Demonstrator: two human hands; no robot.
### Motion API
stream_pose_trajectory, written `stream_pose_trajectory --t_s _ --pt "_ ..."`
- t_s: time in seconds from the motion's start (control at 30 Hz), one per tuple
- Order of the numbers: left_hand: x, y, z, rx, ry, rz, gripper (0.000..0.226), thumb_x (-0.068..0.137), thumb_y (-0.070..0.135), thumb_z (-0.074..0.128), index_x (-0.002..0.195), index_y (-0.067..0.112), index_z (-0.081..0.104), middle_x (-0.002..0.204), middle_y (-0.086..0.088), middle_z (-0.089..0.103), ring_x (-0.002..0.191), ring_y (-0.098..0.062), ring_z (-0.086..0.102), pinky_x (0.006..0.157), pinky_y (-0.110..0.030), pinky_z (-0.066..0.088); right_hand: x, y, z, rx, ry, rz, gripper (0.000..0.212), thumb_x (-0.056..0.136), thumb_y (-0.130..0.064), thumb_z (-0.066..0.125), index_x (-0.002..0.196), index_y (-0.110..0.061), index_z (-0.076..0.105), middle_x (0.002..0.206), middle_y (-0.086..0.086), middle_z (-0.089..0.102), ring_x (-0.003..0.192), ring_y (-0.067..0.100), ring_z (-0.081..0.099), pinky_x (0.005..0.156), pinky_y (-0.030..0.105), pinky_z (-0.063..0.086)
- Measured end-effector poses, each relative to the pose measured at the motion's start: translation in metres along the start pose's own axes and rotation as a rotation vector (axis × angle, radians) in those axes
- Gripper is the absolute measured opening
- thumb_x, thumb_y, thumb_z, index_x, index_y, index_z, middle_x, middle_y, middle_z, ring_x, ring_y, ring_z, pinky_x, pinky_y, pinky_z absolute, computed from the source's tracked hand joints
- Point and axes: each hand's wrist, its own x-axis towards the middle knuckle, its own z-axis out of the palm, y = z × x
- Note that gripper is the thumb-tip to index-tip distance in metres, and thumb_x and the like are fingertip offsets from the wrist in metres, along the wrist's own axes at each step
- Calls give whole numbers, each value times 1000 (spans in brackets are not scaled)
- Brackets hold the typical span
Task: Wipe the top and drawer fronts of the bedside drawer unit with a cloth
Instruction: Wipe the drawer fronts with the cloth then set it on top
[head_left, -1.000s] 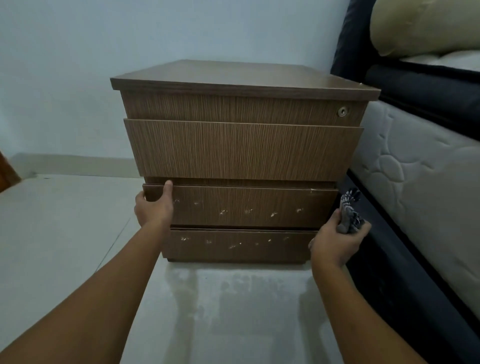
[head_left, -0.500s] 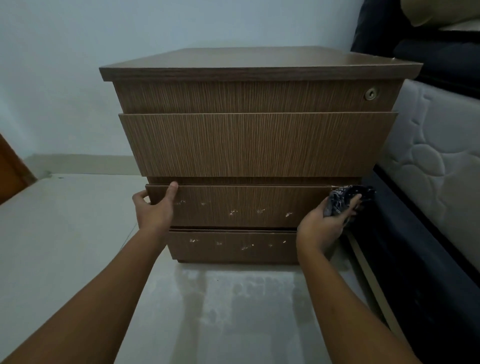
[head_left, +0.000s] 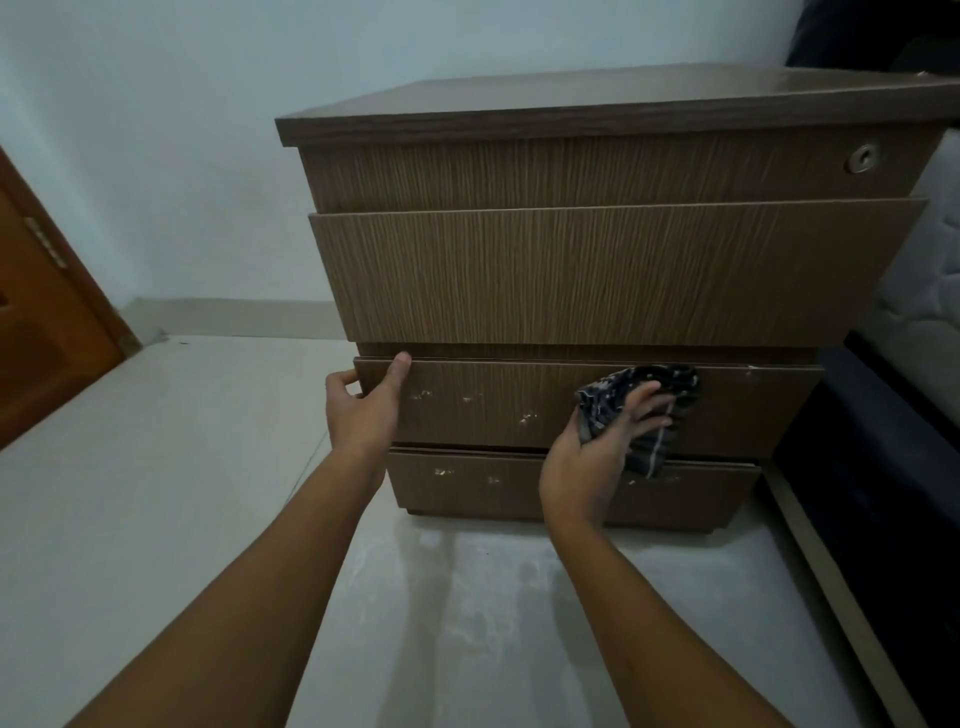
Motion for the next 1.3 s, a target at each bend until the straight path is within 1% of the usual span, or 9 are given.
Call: stream_pose_trajectory --t_s 0.2,0.37,0.6,0.67,0.8,1.0,1.13,1.23,1.3 --pt "11 -9 -12 20 26 29 29 99 52 39 108 27 50 110 5 53 105 -17 51 86 -36 43 -38 -9 37 6 -156 -71 91 95 -3 53 149 -25 -16 154 -6 -24 144 21 -27 120 54 1" --pt "17 -8 -27 -22 -26 -1 50 102 52 26 121 21 59 110 2 58 106 -19 55 92 -39 43 -73 -19 70 -51 -303 -117 94 94 -8 55 145 -31 -21 153 -8 -26 142 17 -31 120 53 0" --pt "25 -12 -44 -101 -127 -29 67 99 61 17 96 17 68 99 -2 70 103 -21 63 90 -40 48 -101 -22 103 -69 -497 -255 98 94 -11 53 141 -52 -24 152 -20 -30 144 14 -29 120 51 1" --pt "29 -16 -48 -137 -166 -43 75 97 64 15 100 14 70 98 -4 71 101 -19 63 86 -37 46 -109 -23 108 2 -563 -257 93 96 -9 52 143 -52 -16 151 -26 -28 142 5 -30 120 49 0" --pt "36 -22 -55 -293 -224 -107 89 89 76 19 98 8 76 108 -16 73 108 -32 65 103 -50 44 -116 -31 116 148 -698 -204 80 99 -14 52 145 -52 -2 146 -41 -21 140 -6 -27 119 41 -1" --pt "40 -23 -63 -535 -350 -192 91 87 76 24 119 2 66 121 -22 66 118 -38 60 107 -54 40 -120 -38 119 220 -886 -95 66 98 -26 48 145 -58 14 162 -21 9 150 8 3 121 38 14" --pt "43 -23 -65 -522 -325 -171 88 89 74 24 118 3 67 120 -19 68 119 -35 60 108 -50 41 -122 -39 119 231 -931 46 63 84 -60 48 144 -41 39 144 -5 51 135 20 44 110 45 39" --pt "44 -24 -66 -434 -321 -133 89 88 76 21 109 5 70 112 -18 71 111 -33 64 103 -46 45 -114 -43 112 292 -971 169 38 90 -48 57 125 -34 59 113 -10 66 106 3 59 97 27 44" --pt "44 -26 -67 -360 -306 -126 89 89 75 18 101 4 69 101 -17 73 97 -31 68 94 -42 50 -103 -49 105 350 -953 374 10 93 -32 61 103 -30 61 105 -5 70 100 9 65 99 36 47"
